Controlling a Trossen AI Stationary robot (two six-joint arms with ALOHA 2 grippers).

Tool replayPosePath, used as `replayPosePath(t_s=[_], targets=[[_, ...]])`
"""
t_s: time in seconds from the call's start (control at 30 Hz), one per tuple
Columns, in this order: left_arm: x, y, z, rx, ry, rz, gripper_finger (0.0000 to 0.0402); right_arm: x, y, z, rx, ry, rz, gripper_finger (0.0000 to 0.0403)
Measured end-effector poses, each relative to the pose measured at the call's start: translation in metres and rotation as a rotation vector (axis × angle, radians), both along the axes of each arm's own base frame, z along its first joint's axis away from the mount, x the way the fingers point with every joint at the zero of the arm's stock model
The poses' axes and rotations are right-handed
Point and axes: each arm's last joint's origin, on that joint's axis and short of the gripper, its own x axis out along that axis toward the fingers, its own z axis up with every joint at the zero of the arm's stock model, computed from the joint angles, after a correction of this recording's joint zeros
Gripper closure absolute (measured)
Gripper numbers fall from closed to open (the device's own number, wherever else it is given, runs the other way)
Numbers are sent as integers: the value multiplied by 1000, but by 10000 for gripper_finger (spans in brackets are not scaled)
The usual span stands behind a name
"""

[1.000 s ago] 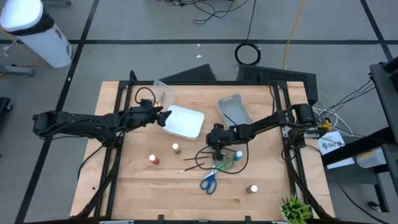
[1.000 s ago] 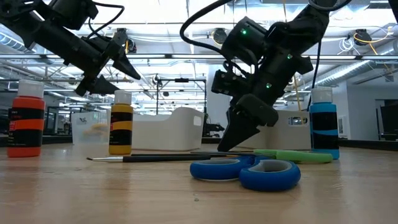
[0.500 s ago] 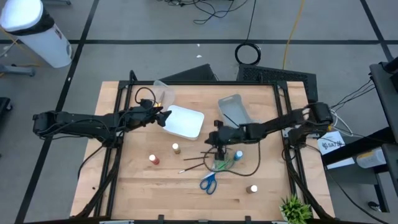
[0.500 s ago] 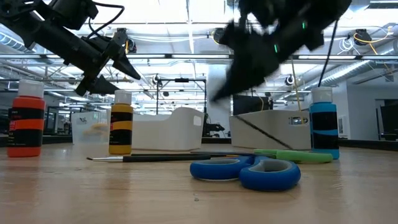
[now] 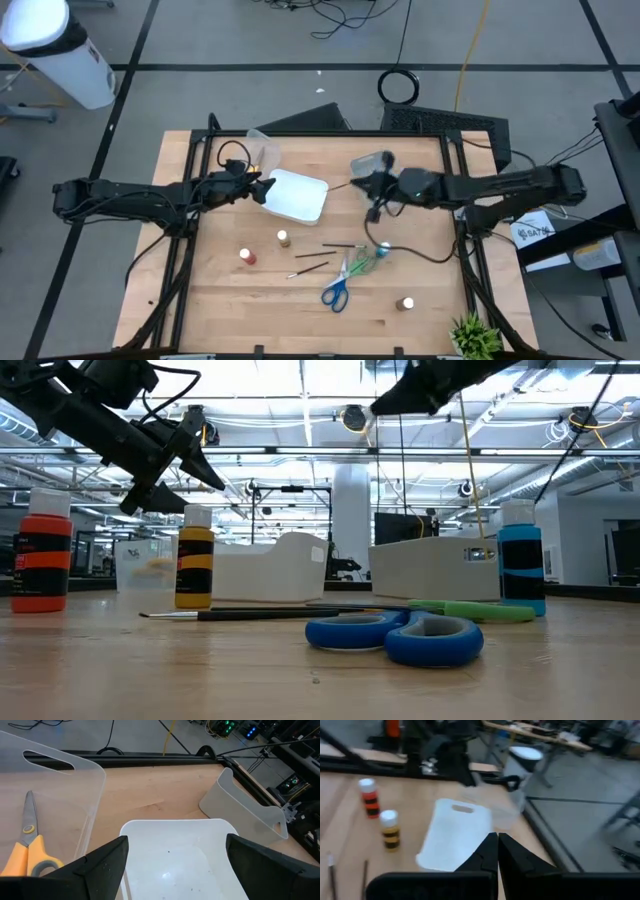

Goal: Pick & Place Paint Supplies
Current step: Put the top gold and black paintbrush into the gray bin, then put the bottom gold and black paintbrush into the gray bin

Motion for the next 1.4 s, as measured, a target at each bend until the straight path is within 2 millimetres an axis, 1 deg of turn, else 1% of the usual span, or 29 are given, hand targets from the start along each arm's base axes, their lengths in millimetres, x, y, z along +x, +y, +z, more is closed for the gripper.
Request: replayPosePath(t_s=[0.17,0.27,0.37,0.47,0.57,0.63,0.7,0.77,0.9,0.97,1.03,1.13,1.2,1.4], targets=[[0,0,0,0,1,0,55,-22,-6,13,-78,16,-132,403],[0,0,0,0,1,0,55,-33,-9,15,-113,45,-220,403],[0,0,0,0,1,0,55,-36,-13,8,-115,74,-273,403],[0,0,0,0,1,1,55,-34,-16,-9,-65,87,-240,403],[0,0,0,3,2,7,55,-25,-15,-31,73,33,-145,397],[0,0,0,3,2,8,55,-15,-13,-46,151,22,-69,381],[0,0,0,4,2,10,55,-3,-7,-62,216,46,-12,354],[0,0,0,4,1,14,55,11,1,-78,272,88,32,318],[0,1,0,7,2,22,55,39,22,-109,311,182,82,247],[0,1,0,8,2,24,55,52,34,-121,317,247,126,221],[0,1,0,9,2,24,55,63,43,-129,332,318,189,204],[0,1,0,8,4,24,55,75,56,-138,345,427,263,197],[-1,1,0,9,5,24,55,80,60,-147,335,490,278,199],[-1,1,0,8,7,23,55,91,68,-168,329,554,282,220]])
